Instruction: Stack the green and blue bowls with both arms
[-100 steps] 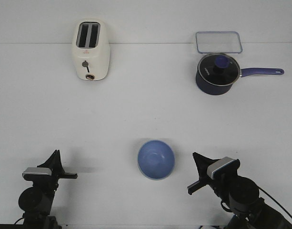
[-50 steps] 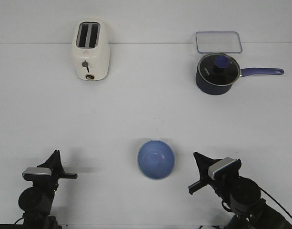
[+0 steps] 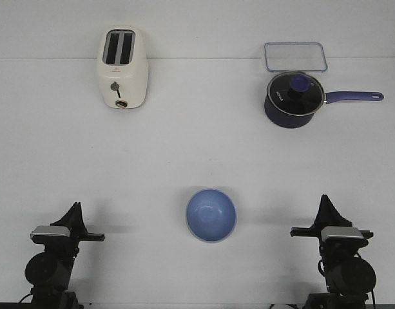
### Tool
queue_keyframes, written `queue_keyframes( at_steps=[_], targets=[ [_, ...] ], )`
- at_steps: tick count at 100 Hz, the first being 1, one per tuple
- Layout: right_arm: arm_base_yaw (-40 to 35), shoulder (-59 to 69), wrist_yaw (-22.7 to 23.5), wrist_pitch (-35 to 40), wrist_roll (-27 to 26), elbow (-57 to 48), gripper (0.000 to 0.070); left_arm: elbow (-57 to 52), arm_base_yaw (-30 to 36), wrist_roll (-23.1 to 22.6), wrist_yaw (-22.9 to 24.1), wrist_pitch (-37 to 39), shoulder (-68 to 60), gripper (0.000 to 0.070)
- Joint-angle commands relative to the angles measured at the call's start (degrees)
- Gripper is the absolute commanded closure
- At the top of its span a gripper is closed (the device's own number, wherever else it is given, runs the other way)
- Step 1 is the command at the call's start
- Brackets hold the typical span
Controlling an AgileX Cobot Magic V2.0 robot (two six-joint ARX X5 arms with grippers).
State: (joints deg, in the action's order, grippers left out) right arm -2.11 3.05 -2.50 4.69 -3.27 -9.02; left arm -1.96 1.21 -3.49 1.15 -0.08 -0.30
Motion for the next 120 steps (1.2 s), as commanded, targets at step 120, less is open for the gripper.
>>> queue_keyframes(
  at_steps=[120],
  targets=[
    [1.3,-3.0,2.1,-2.1,0.5,8.3,0.0689,1.2,-0.1,0.2,-0.1,0.6,0.1,0.0685]
  ],
)
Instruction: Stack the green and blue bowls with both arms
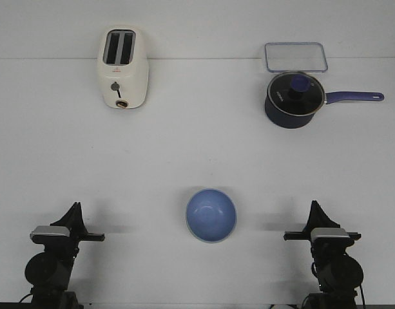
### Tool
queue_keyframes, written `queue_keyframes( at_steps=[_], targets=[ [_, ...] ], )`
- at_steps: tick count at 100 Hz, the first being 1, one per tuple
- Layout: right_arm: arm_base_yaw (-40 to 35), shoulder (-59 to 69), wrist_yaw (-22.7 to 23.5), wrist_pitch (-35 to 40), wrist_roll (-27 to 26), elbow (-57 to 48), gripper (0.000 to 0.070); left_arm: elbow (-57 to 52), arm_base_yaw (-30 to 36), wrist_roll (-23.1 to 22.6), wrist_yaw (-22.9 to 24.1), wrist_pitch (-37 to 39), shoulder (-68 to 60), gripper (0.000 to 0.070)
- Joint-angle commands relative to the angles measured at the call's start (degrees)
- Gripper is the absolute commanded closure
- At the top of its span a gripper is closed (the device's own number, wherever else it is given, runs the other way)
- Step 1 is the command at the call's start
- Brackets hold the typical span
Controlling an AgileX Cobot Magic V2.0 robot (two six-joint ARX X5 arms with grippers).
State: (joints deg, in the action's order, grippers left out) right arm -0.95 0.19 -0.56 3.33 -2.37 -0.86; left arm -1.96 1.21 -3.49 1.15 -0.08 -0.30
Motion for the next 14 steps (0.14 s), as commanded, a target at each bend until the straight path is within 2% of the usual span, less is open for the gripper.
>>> queue_keyframes(
  at_steps=[1,14],
  targets=[
    [0.1,-0.1,0.2,-0.7,-0.4,0.1,0.0689,1.2,-0.1,0.2,-0.1,0.6,0.1,0.0686],
    [0.1,-0.1,0.2,-0.8,-0.4,0.1,0.0689,1.2,-0.1,0.2,-0.1,0.6,0.1,0.0686]
  ],
)
